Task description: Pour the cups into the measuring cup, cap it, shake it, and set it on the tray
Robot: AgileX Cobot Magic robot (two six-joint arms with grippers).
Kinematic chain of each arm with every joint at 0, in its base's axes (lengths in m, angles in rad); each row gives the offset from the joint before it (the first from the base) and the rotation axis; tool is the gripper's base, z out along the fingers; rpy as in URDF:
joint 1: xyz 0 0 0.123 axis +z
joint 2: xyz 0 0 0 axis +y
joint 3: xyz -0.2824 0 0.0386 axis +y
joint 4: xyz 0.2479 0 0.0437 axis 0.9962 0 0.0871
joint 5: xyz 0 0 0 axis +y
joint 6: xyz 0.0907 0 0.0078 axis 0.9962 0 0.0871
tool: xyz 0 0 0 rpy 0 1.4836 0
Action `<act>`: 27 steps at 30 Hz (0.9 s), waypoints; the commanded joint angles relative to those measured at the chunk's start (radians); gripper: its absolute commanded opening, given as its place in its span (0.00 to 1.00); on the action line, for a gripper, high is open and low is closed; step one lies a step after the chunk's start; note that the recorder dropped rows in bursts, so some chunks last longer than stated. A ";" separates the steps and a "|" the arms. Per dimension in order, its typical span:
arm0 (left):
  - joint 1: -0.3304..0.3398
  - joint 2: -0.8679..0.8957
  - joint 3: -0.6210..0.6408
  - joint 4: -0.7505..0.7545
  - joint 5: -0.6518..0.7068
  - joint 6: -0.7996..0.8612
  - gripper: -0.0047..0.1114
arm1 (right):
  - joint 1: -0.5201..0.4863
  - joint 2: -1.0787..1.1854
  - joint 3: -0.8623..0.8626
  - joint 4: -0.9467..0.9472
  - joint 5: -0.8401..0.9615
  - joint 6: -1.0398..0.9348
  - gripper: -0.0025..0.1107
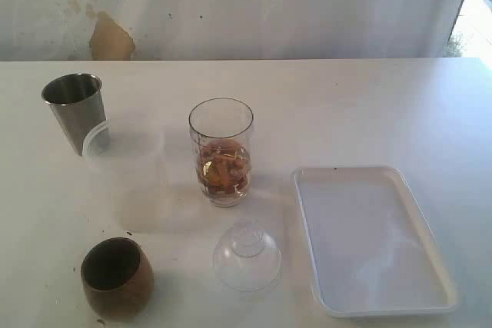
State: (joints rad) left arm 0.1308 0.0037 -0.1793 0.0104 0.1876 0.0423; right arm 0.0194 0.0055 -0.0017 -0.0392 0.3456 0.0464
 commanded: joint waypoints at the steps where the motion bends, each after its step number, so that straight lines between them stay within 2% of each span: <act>1: -0.004 -0.004 0.068 -0.025 -0.001 0.008 0.94 | 0.000 -0.006 0.002 -0.005 -0.003 -0.005 0.02; 7: -0.004 -0.004 0.179 0.002 -0.060 0.008 0.94 | 0.000 -0.006 0.002 -0.005 -0.003 -0.005 0.02; 12: -0.004 -0.004 0.179 0.002 0.028 0.012 0.94 | 0.000 -0.006 0.002 -0.005 -0.003 -0.005 0.02; 27: -0.004 -0.004 0.179 -0.002 0.018 0.012 0.94 | 0.000 -0.006 0.002 -0.005 -0.003 -0.005 0.02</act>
State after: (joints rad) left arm 0.1308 0.0037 -0.0053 0.0099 0.2133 0.0533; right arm 0.0194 0.0055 -0.0017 -0.0392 0.3456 0.0443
